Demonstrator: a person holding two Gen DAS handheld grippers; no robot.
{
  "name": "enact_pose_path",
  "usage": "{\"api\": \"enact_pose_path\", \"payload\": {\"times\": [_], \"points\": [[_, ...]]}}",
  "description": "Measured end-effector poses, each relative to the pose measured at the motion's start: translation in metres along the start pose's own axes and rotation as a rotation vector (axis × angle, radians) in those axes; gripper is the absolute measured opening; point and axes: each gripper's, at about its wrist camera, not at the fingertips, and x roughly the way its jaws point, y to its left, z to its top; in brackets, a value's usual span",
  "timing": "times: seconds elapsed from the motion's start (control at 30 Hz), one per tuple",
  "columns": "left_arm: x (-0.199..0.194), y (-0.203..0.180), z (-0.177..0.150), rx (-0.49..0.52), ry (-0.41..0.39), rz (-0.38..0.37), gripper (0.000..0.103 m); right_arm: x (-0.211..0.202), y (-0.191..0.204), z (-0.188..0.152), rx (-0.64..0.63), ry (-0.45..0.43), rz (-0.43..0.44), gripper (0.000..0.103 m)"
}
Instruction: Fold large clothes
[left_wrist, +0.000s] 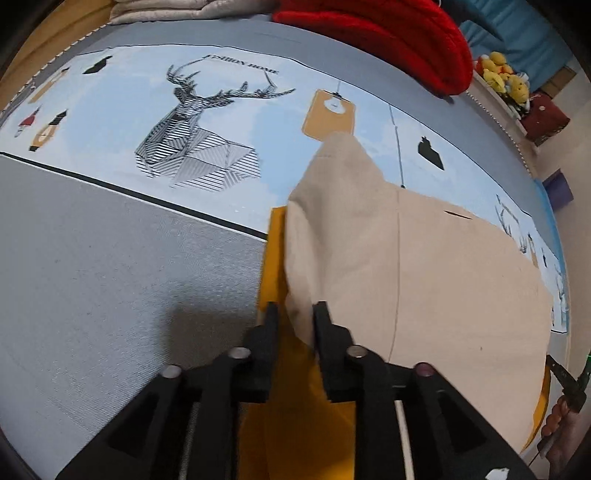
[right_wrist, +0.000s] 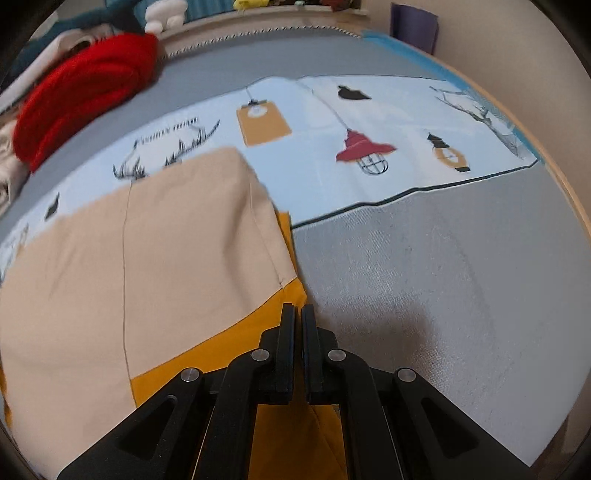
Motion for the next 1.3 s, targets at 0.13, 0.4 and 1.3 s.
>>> {"api": "enact_pose_path", "payload": {"times": [0.13, 0.4, 1.3], "points": [[-0.036, -0.009, -0.004, 0.083, -0.123, 0.112, 0.028, -0.021, -0.012, 0.003, 0.064, -0.051, 0.056, 0.009], [-0.048, -0.048, -0.045, 0.415, -0.102, 0.053, 0.028, -0.051, -0.011, -0.015, -0.077, -0.080, 0.227, 0.013], [-0.054, -0.083, -0.125, 0.720, 0.151, -0.124, 0.028, -0.055, 0.011, -0.082, -0.380, 0.100, 0.286, 0.013]]}}
